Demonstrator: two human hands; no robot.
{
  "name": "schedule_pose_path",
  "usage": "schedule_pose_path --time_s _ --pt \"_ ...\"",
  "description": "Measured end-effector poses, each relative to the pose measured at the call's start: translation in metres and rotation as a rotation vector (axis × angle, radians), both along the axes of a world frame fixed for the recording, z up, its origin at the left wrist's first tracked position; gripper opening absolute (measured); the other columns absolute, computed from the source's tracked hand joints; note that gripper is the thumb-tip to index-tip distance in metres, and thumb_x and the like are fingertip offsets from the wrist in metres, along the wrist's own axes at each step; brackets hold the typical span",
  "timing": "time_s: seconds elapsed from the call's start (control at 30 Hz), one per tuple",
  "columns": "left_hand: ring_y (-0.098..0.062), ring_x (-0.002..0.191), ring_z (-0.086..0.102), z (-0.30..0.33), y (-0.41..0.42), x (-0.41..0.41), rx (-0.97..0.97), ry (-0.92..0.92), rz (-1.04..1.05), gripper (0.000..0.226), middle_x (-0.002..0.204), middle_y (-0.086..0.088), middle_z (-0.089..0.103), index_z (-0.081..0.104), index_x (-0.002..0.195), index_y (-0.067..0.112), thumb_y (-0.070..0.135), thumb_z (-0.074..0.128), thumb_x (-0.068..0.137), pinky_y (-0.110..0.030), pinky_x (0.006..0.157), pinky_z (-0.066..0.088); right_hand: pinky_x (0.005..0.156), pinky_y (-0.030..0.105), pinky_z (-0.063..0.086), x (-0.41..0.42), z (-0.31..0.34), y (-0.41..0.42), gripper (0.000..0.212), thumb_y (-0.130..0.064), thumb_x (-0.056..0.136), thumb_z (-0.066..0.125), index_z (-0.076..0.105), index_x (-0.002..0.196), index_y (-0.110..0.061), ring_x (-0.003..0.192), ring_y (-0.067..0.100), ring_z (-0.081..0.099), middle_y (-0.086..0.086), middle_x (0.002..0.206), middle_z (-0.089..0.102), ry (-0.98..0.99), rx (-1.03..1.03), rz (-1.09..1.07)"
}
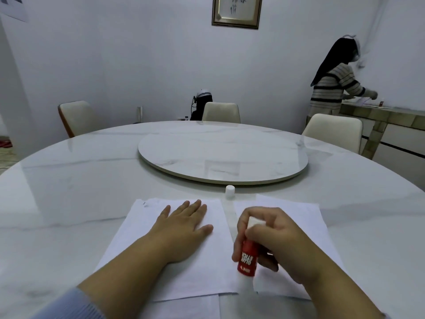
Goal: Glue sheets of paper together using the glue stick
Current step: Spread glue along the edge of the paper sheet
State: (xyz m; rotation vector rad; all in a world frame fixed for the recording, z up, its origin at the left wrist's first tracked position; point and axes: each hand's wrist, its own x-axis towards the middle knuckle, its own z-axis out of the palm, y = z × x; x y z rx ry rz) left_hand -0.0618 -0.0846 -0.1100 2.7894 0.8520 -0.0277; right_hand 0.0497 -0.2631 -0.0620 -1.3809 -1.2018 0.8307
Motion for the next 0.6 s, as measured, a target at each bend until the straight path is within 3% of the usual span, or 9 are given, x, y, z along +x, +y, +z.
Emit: schedule_pose_path --time_s 0.07,0.13,0.2,0.27,0.3,0.37,0.47,0.53,0.6 --pt "-0.007 0.146 -0.011 0.009 0.002 0.000 -0.026 0.074 -0.039 0.060 0.159 0.013 -0.010 -0.001 0.150 0.031 0.048 0.022 0.098 -0.041 0.119 -0.008 0.037 0.020 0.030 0.009 0.000 0.003 0.018 -0.014 0.074 0.049 0.062 0.062 -0.019 0.059 0.033 0.036 0.020 0.069 0.071 0.207 0.172 -0.131" --pt "-0.009 0.146 -0.012 0.023 0.006 -0.003 -0.072 0.179 -0.141 0.057 0.159 0.015 -0.010 0.001 0.150 0.033 0.036 0.029 0.100 -0.043 0.118 -0.009 0.036 0.021 0.030 0.018 -0.003 0.007 0.032 -0.009 0.084 0.044 0.062 0.060 -0.018 0.051 0.028 0.038 0.019 0.069 0.071 0.330 0.302 -0.397" --pt "-0.006 0.145 -0.011 0.036 0.008 -0.006 -0.176 0.182 -0.224 0.057 0.158 0.020 -0.007 0.012 0.148 0.039 0.022 0.035 0.099 -0.041 0.118 -0.005 0.036 0.022 0.031 0.024 -0.005 0.010 0.028 -0.008 0.087 0.043 0.059 0.064 -0.013 0.040 0.020 0.038 0.018 0.074 0.073 0.324 0.319 -0.614" --pt "-0.005 0.145 -0.008 0.038 0.002 -0.006 -0.199 0.059 -0.151 0.054 0.159 0.017 -0.003 0.017 0.148 0.037 0.022 0.035 0.099 -0.036 0.119 -0.001 0.036 0.021 0.032 0.028 -0.009 0.011 0.019 -0.009 0.085 0.044 0.056 0.072 -0.006 0.036 0.014 0.038 0.013 0.073 0.074 0.265 0.295 -0.720" --pt "-0.009 0.146 -0.008 0.034 -0.003 -0.006 -0.128 0.018 -0.082 0.053 0.160 0.011 -0.003 0.014 0.149 0.031 0.028 0.033 0.100 -0.037 0.119 -0.001 0.035 0.021 0.033 0.028 -0.010 0.012 0.016 -0.010 0.085 0.044 0.055 0.074 -0.005 0.035 0.013 0.039 0.009 0.072 0.075 0.233 0.291 -0.749" --pt "-0.018 0.147 -0.010 0.026 -0.012 -0.005 0.030 0.110 -0.030 0.057 0.161 0.002 -0.007 0.006 0.151 0.021 0.037 0.027 0.100 -0.044 0.120 -0.003 0.037 0.021 0.034 0.029 -0.012 0.013 0.014 -0.010 0.086 0.045 0.054 0.075 -0.007 0.036 0.012 0.041 0.005 0.071 0.075 0.176 0.299 -0.784" --pt "-0.010 0.147 -0.007 0.031 -0.008 -0.014 -0.109 0.172 -0.118 0.057 0.160 0.013 -0.004 0.010 0.150 0.029 0.025 0.035 0.099 -0.041 0.118 -0.006 0.043 0.025 0.038 0.027 -0.013 0.015 0.014 -0.010 0.086 0.047 0.055 0.076 -0.014 0.041 0.012 0.047 0.002 0.074 0.075 0.114 0.304 -0.784" --pt "-0.003 0.145 -0.003 0.036 -0.005 -0.016 -0.193 0.054 -0.116 0.058 0.158 0.020 0.003 0.020 0.148 0.034 0.016 0.038 0.096 -0.033 0.118 -0.003 0.047 0.027 0.042 0.025 -0.014 0.016 0.018 -0.010 0.086 0.048 0.059 0.077 -0.022 0.046 0.014 0.053 0.003 0.073 0.074 0.065 0.297 -0.751" --pt "-0.006 0.146 -0.006 0.029 -0.012 -0.013 -0.141 -0.074 -0.044 0.055 0.160 0.013 -0.001 0.013 0.150 0.030 0.020 0.030 0.099 -0.033 0.118 -0.004 0.049 0.027 0.046 0.020 -0.014 0.021 0.020 -0.011 0.086 0.050 0.062 0.079 -0.025 0.051 0.014 0.059 0.002 0.068 0.072 0.000 0.271 -0.716"
